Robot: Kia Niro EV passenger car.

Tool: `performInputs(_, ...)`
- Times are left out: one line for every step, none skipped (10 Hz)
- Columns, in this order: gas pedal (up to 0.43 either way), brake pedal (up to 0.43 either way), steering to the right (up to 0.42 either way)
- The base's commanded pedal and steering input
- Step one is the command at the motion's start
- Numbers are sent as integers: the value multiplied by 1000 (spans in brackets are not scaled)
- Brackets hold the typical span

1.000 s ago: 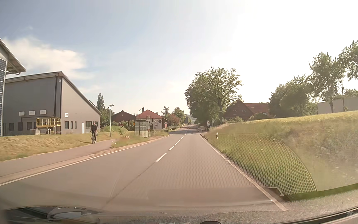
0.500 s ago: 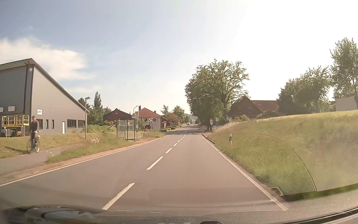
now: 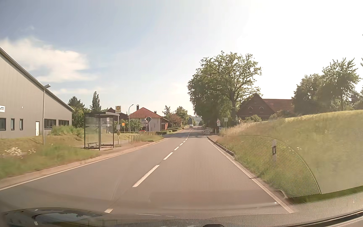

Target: Follow the waypoints while adhering to traffic rules and regulations

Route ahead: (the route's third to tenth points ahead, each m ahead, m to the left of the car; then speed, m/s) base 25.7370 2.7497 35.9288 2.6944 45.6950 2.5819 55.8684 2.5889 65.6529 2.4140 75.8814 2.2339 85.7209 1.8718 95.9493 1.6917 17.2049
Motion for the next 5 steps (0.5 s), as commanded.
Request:
performInputs(138, 0, -3)
performInputs(138, 0, -3)
performInputs(138, 0, -3)
performInputs(138, 0, -3)
performInputs(138, 0, -3)
